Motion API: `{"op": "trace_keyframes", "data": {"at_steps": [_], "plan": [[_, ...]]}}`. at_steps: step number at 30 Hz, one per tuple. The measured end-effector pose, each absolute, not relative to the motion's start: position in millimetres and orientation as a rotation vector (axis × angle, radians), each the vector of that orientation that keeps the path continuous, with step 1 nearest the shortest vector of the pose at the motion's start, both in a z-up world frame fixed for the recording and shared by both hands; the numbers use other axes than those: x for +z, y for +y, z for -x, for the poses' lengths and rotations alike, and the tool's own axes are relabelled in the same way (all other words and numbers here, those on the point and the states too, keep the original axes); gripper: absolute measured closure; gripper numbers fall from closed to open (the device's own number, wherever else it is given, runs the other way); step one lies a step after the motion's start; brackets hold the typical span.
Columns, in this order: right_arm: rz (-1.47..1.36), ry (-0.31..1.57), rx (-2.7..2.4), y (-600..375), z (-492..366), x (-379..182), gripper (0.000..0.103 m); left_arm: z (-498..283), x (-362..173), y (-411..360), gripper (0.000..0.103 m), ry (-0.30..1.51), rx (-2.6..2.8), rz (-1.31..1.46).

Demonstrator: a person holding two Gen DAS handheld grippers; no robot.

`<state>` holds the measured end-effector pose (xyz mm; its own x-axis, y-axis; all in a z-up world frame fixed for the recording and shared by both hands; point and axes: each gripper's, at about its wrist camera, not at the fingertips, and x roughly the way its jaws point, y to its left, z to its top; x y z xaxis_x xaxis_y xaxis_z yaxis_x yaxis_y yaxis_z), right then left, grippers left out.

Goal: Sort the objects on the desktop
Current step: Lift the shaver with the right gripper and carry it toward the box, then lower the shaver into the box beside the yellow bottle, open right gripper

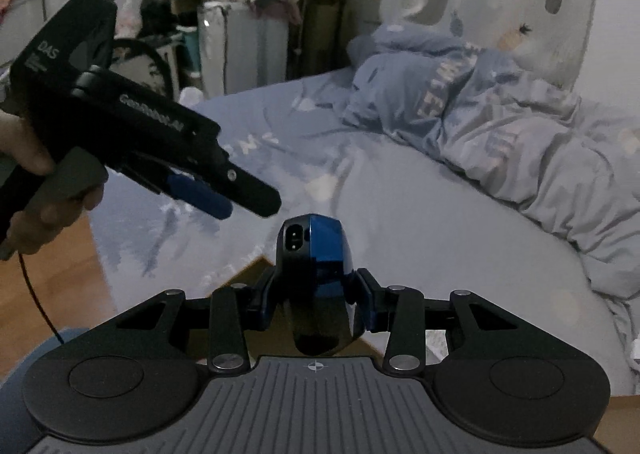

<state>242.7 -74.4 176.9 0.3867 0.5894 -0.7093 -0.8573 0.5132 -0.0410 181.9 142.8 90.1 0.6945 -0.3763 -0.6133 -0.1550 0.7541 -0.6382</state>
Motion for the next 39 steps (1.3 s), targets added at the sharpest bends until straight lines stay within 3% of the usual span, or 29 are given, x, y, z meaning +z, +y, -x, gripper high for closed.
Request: {"op": "trace_keyframes", "data": {"at_steps": [7, 23, 39], "plan": [[0.401, 0.674, 0.953, -104, -203, 187, 0.059, -138, 103, 120, 0.017, 0.764, -0.197, 0.677], [0.309, 0.606, 0.92, -171, -120, 215, 0.059, -50, 132, 90, 0.001, 0.628, -0.22, 0.552], [0.261, 0.796, 0.815, -180, -128, 89, 0.059, -19, 45, 43, 0.0, 0.452, -0.085, 0.301]]}}
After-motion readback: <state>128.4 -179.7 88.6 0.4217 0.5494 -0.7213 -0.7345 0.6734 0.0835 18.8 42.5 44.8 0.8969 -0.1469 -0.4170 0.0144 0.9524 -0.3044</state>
